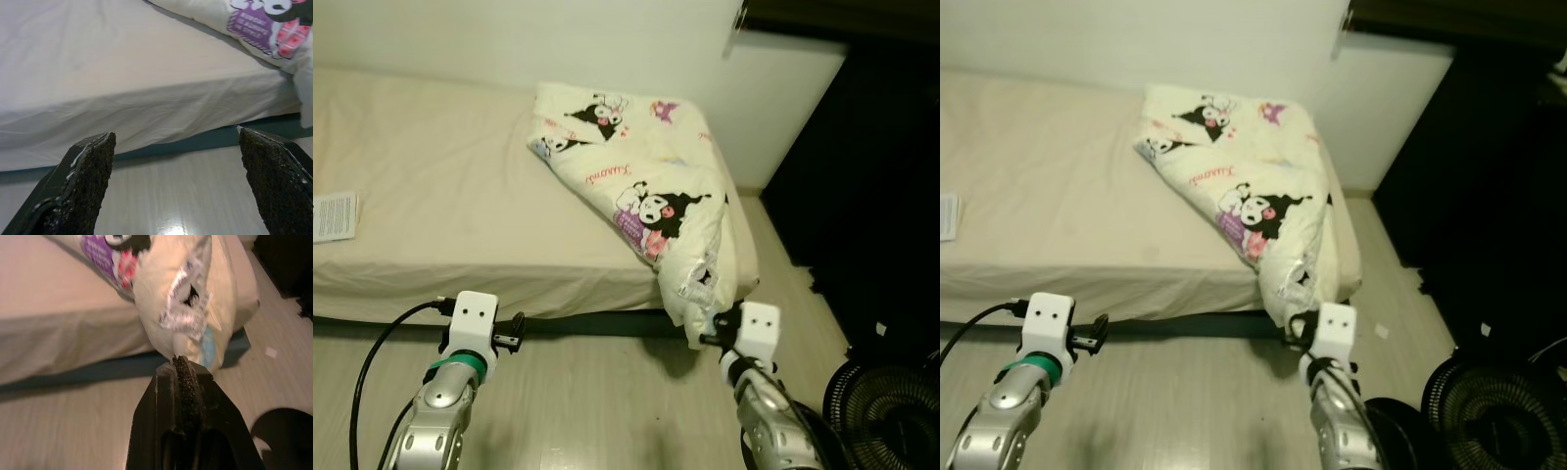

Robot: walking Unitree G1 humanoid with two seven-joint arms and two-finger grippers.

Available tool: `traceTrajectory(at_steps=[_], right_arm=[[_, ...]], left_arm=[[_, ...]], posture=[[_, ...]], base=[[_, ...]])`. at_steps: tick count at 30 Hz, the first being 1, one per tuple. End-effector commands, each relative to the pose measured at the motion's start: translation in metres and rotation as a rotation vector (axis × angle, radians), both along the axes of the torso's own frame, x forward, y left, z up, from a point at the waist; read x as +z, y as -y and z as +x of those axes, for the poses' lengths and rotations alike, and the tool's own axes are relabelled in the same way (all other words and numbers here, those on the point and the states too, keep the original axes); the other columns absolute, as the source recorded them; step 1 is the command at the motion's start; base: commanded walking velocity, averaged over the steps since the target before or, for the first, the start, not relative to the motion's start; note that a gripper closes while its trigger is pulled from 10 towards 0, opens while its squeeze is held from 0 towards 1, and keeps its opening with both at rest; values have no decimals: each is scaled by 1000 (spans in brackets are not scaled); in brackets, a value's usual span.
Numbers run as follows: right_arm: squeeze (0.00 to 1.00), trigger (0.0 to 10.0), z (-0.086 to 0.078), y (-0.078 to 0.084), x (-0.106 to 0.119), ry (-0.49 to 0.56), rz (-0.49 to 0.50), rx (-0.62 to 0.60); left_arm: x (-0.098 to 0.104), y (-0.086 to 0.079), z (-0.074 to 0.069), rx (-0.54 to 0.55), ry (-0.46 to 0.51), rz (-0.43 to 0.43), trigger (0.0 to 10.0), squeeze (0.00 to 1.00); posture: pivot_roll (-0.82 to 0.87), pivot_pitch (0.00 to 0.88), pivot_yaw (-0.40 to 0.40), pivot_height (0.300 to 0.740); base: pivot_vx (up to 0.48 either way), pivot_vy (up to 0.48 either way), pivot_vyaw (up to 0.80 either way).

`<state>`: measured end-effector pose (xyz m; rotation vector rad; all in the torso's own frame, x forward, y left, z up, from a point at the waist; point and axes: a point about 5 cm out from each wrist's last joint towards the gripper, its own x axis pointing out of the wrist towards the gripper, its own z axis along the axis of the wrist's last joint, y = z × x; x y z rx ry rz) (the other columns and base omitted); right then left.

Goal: Clean up the room

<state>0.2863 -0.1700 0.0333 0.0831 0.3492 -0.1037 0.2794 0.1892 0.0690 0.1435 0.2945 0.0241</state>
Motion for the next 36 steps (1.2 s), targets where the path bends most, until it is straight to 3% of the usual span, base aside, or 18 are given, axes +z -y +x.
traceTrajectory(at_steps=[1, 13, 16, 21, 23, 29, 36], right_arm=[[0, 10000, -5, 5, -5, -20, -9, -32], [0, 10000, -11, 18, -5, 35, -30, -126], [0, 10000, -12, 15, -3, 61, -17, -92], [0, 10000, -9, -5, 13, 178, 109, 90], [0, 10000, -10, -6, 15, 187, 118, 105], [0, 10000, -8, 0, 13, 186, 124, 57], [0, 10000, -3, -5, 12, 167, 97, 32]], left_arm=[[0, 8, 2, -23, 6, -1, 10000, 0], [5, 16, 7, -58, 71, 16, 10000, 0], [6, 17, 7, -73, 87, 8, 10000, 0], [8, 14, 1, -94, 111, -31, 10000, 0], [8, 12, -1, -89, 110, -28, 10000, 0], [9, 8, -3, -75, 127, -10, 10000, 0], [12, 7, -1, -70, 135, -8, 10000, 0]], posture=[[104, 0, -48, 740], [87, 0, -1, 740], [87, 0, -1, 740], [94, 0, 0, 740], [94, 0, 0, 740], [94, 0, 0, 740], [102, 0, 3, 740]], base=[[0, 0, 0], [0, 0, 0], [0, 0, 0], [0, 0, 0], [0, 0, 0], [0, 0, 0], [0, 0, 0]])
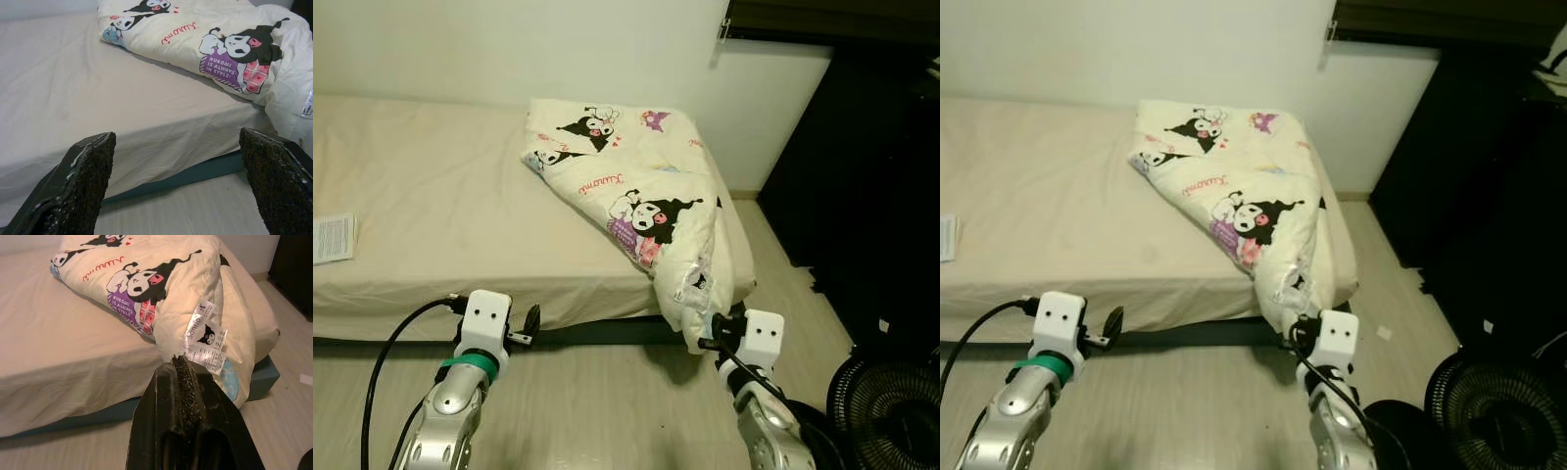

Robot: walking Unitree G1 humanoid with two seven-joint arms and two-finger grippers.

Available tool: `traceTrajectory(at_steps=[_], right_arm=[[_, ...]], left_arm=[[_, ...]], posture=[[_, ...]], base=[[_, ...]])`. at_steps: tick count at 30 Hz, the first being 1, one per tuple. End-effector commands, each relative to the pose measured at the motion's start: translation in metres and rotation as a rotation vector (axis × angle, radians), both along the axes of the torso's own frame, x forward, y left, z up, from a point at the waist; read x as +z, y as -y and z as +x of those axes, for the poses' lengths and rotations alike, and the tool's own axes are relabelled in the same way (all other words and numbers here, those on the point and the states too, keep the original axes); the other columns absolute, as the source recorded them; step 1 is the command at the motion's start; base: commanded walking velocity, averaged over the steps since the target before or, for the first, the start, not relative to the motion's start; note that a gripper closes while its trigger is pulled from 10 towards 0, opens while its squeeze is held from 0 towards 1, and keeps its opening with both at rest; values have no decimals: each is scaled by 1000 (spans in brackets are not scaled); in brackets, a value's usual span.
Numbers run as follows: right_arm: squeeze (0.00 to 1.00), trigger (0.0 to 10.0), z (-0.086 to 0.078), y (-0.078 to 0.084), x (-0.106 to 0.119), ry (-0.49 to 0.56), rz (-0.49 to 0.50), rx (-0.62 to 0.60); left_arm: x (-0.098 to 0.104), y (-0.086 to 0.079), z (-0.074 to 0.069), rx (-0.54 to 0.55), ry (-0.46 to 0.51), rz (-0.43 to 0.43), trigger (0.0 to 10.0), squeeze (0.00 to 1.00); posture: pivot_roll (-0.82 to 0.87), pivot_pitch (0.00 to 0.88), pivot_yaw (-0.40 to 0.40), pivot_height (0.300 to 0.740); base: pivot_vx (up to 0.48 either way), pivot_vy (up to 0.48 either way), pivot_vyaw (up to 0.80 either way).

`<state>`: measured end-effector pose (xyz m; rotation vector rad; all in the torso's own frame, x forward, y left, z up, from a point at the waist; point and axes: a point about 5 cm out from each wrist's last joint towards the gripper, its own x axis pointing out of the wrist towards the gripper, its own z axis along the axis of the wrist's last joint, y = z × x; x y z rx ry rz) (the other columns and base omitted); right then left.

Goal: Clean up the room

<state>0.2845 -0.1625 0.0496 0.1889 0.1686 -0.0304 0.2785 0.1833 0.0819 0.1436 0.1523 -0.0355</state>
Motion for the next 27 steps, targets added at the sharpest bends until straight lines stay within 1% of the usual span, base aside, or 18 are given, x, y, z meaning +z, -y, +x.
traceTrajectory(at_steps=[1, 6, 15, 27], right_arm=[[0, 10000, -2, 2, -4, -26, -10, -17], [0, 10000, -3, 5, -8, -53, -18, -45], [0, 10000, -3, 7, -10, -59, -27, -65], [0, 10000, -2, 10, -12, -78, -38, -90]], left_arm=[[-1, 1, 0, -2, -3, 3, 10000, 0], [-1, 2, 1, 2, -12, 6, 10000, 0], [1, 5, 1, -16, -7, -8, 10000, 0], [2, 6, 5, -20, -4, -10, 10000, 0]], posture=[[102, 0, 3, 740], [102, 0, 3, 740], [106, 0, 4, 740], [106, 0, 2, 740]], base=[[0, 0, 0], [0, 0, 0], [0, 0, 0], [294, 0, 0]])
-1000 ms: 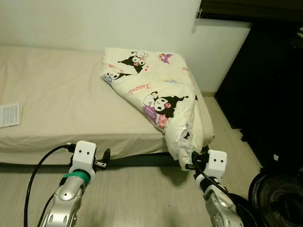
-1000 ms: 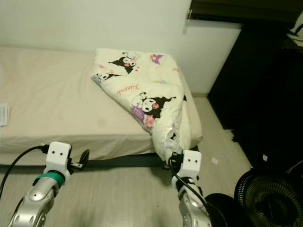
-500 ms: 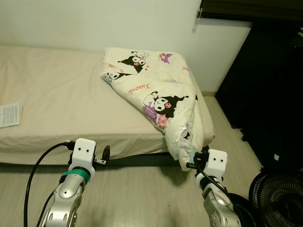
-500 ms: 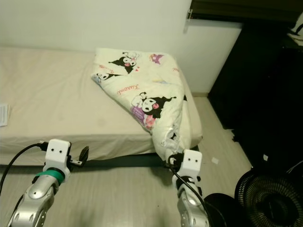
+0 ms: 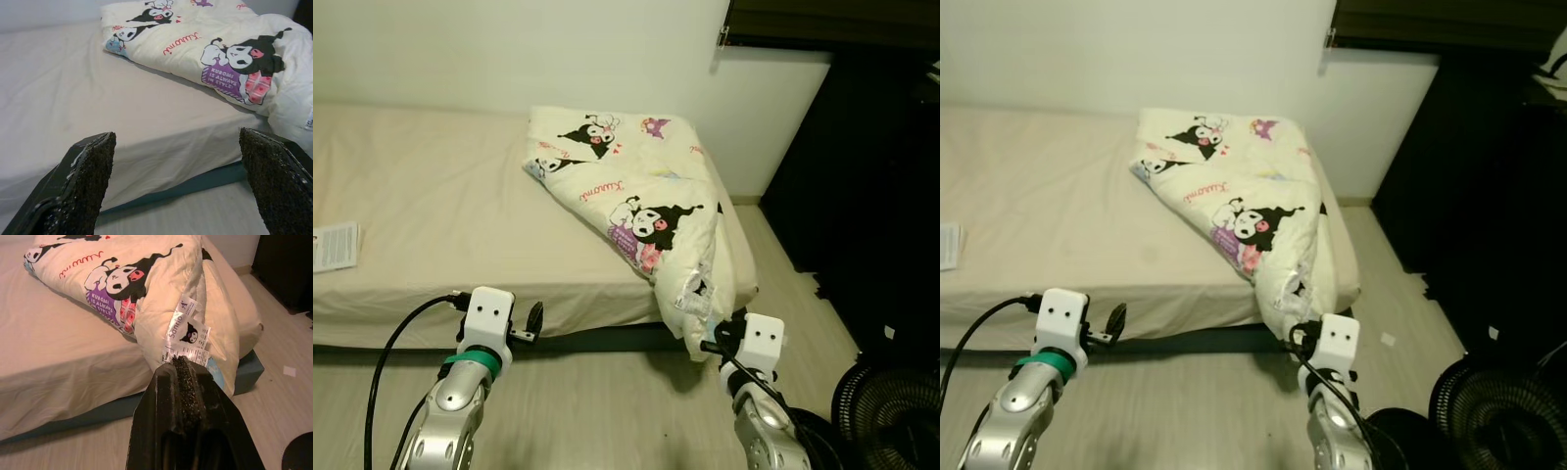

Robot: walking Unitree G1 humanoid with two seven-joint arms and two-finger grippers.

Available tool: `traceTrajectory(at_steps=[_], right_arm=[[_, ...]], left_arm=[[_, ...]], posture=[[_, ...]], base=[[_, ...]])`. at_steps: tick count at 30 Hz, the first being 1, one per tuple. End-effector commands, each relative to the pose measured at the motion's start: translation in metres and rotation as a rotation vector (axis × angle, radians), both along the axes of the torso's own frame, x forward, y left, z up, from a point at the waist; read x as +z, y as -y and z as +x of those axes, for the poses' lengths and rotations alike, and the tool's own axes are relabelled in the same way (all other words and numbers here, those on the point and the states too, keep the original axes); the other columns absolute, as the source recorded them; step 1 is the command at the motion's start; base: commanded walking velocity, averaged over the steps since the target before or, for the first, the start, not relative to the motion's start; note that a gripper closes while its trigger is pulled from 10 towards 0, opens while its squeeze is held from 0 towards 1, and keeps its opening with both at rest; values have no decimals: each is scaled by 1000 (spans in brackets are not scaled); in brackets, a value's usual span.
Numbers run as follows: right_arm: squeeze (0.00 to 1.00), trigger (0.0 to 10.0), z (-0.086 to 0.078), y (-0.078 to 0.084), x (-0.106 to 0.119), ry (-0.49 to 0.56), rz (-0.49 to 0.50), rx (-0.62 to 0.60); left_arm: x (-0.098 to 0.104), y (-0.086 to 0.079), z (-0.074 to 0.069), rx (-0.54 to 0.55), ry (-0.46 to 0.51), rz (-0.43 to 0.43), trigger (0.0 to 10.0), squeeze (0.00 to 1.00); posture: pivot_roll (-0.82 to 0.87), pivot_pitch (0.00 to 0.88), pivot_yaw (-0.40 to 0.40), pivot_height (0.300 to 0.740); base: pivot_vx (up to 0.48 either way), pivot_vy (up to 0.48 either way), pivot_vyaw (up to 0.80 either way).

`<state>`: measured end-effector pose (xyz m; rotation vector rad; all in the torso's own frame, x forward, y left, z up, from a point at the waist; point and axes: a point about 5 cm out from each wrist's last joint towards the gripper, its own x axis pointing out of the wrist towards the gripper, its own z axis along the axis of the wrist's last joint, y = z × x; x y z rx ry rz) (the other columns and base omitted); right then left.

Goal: Clean up the room

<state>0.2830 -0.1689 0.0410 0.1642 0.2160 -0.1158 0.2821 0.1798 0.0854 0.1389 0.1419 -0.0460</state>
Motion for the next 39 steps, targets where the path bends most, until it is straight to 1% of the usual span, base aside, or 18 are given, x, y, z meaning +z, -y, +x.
traceTrajectory(at_steps=[1, 6, 7, 13, 14, 15, 29, 36, 39], right_arm=[[0, 10000, -1, 4, -4, -25, -5, -16], [0, 10000, 0, 4, -5, -28, -16, -15], [0, 10000, 0, 4, -4, -28, -34, -13], [0, 10000, 1, 4, -3, -24, -28, -25], [0, 10000, 1, 6, -4, -25, 4, -49], [0, 10000, 1, 6, -4, -26, 11, -54], [0, 10000, 1, 5, -4, -22, 21, -65], [0, 10000, 1, 5, -6, -31, 20, -60], [0, 10000, 0, 5, -6, -35, 20, -65]], left_arm=[[-1, 2, 2, -10, -12, -3, 10000, 0], [0, 3, 3, -11, -9, -2, 10000, 0], [1, 3, 4, -10, -8, -1, 10000, 0], [1, 3, 5, -11, -8, 0, 10000, 0], [1, 3, 4, -13, -11, 4, 10000, 0], [1, 3, 4, -14, -13, 5, 10000, 0], [-2, 4, 6, -28, -31, 9, 10000, 0], [-3, 4, 6, -35, -36, 9, 10000, 0], [-3, 4, 6, -34, -36, 11, 10000, 0]], posture=[[106, 0, 2, 740], [110, 0, -3, 740], [112, 0, -2, 740], [113, 0, -2, 740], [112, 0, 2, 740], [112, 0, 2, 740], [108, 0, 12, 740], [108, 0, 12, 740], [108, 0, 12, 740]], base=[[307, 0, 0], [311, 0, 0], [304, 0, 800], [304, 0, 800], [304, 0, 0], [300, 0, 0], [290, 0, 0], [286, 0, -800], [282, 0, -175]])
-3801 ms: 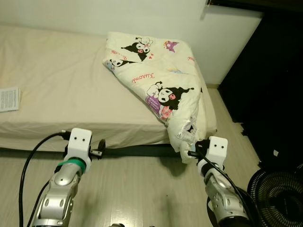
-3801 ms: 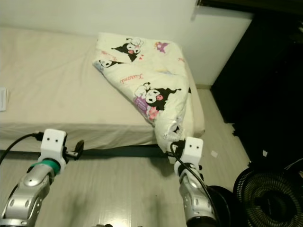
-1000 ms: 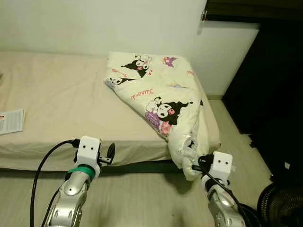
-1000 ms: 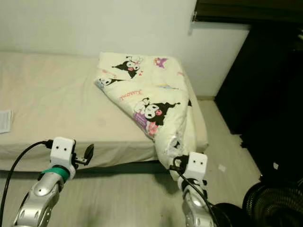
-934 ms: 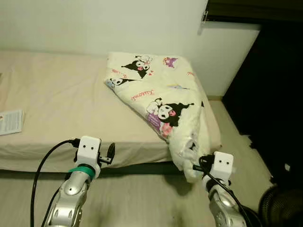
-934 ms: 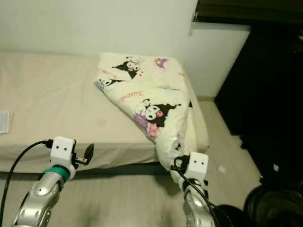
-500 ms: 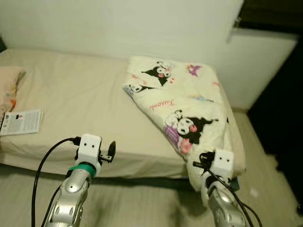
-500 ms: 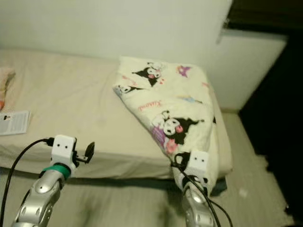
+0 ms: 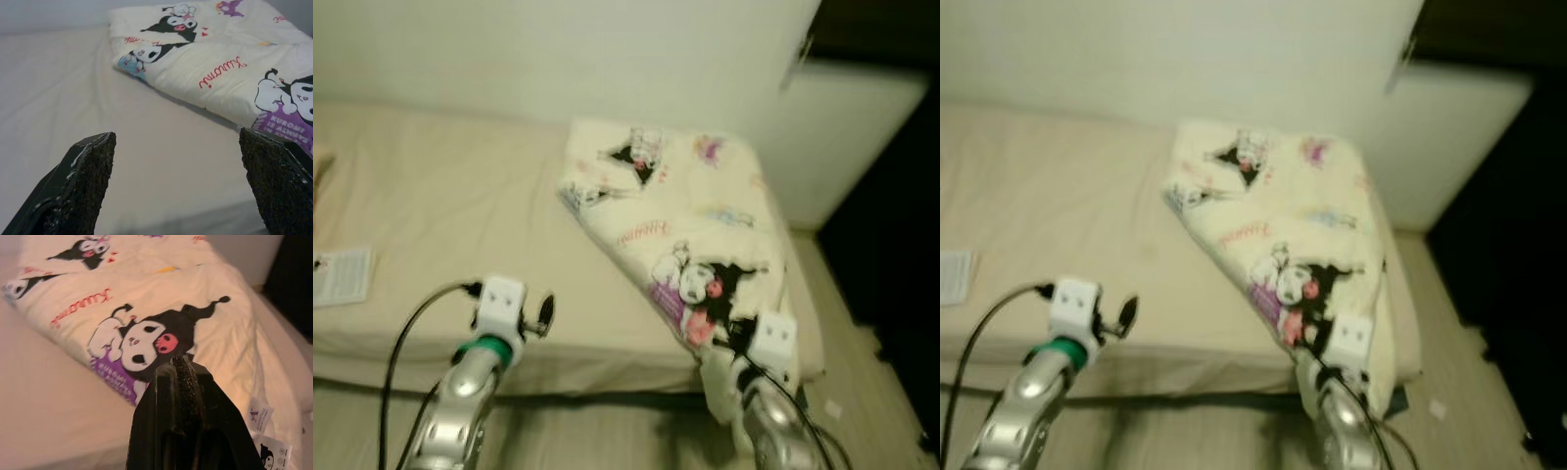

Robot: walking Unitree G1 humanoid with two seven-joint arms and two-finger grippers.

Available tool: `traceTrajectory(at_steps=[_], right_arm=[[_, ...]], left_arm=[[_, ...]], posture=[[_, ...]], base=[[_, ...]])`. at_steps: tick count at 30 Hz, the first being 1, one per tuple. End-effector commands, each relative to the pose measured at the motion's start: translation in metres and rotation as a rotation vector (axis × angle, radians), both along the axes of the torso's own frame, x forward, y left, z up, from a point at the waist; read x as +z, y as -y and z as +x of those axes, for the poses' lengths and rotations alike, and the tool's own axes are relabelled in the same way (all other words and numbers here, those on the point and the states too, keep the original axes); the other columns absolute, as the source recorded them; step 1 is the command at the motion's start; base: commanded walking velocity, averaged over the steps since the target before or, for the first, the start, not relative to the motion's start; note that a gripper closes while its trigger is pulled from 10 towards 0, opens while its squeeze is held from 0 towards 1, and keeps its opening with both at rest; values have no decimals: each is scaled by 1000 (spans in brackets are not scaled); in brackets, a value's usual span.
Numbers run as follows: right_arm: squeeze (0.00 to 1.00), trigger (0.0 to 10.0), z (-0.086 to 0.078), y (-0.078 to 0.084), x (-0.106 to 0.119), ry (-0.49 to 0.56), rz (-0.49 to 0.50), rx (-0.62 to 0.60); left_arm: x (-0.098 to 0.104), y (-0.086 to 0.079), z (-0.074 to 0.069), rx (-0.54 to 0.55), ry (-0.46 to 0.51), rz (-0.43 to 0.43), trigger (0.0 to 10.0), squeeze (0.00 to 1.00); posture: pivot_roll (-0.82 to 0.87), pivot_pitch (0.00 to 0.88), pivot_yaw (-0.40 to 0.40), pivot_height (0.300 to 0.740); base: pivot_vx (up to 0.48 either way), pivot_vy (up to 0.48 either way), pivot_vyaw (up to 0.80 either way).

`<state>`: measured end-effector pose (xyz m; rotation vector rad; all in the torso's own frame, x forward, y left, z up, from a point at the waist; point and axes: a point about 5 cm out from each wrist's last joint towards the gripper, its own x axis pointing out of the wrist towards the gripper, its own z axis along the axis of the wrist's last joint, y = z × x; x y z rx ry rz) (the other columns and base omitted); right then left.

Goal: Clean up the room

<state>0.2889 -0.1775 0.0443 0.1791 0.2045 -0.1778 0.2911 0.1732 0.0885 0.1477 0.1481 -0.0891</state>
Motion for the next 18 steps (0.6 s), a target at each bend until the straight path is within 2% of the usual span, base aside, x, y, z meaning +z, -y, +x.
traceTrajectory(at_steps=[1, 18], right_arm=[[0, 10000, -6, -4, -10, -41, 13, -1], [0, 10000, -5, -3, -10, -39, 12, -7]], left_arm=[[-6, -3, -3, 9, -27, 6, 10000, 0], [-5, -2, -2, 3, -21, 10, 10000, 0]], posture=[[108, 0, 12, 740], [110, 0, 14, 740]], base=[[281, 0, 0], [275, 0, 0]])
